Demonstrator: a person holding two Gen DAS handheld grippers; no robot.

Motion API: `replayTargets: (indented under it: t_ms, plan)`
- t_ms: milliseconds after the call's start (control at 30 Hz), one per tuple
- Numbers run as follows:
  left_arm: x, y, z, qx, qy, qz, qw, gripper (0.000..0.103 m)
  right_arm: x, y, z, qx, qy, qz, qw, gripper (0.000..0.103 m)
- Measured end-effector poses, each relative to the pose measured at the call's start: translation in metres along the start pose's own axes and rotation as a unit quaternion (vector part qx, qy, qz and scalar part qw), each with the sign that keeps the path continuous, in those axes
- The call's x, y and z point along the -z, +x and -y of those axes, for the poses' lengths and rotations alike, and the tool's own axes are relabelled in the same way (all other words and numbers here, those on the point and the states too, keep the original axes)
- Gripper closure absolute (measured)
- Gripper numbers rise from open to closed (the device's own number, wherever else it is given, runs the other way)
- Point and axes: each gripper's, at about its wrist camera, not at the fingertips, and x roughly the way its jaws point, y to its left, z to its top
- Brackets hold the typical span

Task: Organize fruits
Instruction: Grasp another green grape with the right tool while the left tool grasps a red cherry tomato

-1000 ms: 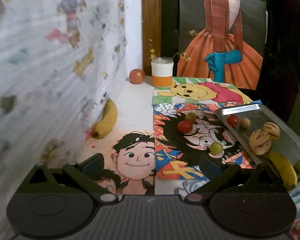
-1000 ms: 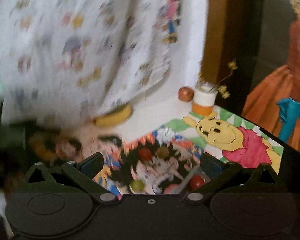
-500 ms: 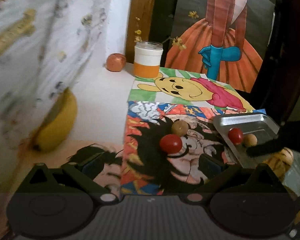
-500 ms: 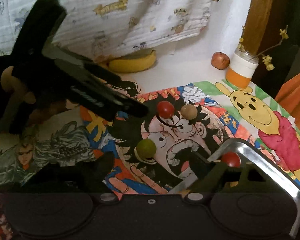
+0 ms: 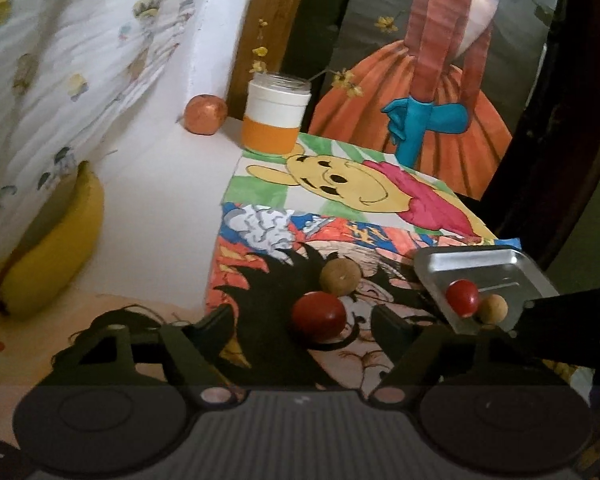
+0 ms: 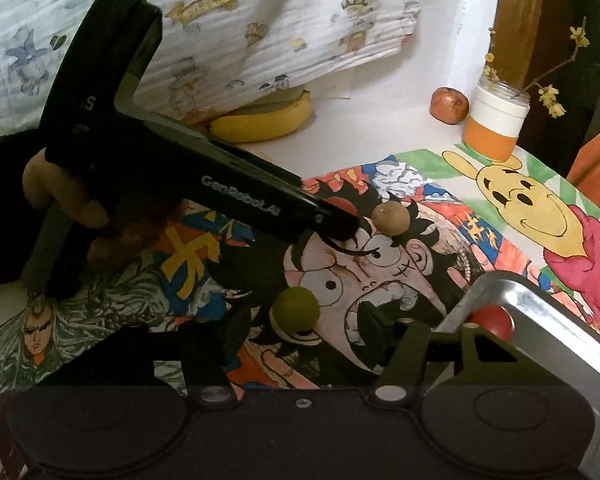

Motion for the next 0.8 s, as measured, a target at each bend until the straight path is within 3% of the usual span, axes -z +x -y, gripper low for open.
replayTargets:
  t_ms: [100, 267, 533, 800]
  plan:
    - [-0.0009, 0.0045, 0.0035, 0.007, 0.006, -0.002, 1.0000, 0.041, -0.0004, 0.0038, -0.0006, 0.001, 0.002, -0.002, 1.000, 0.048]
    - [0.0012, 0.0089, 0.0076, 0.002, 0.023, -0.002, 0.9997, 0.050, -0.0011, 0.0052, -0.0014, 0.003, 0.002, 0.002, 1.000, 0.051]
    - [0.0010, 0.0085, -0.0014, 0.012, -0.001, 0.000, 0.9999, 0.066, -0.0008, 0.0057, -0.0034, 0.003, -0.006, 0.001, 1.000, 0.060]
    - [0.0011, 0.0087, -0.0020, 0.019, -0.006, 0.000, 0.9998, 0.068, -0.0007, 0.0062, -0.0028, 0.005, -0.001, 0.004, 1.000, 0.073]
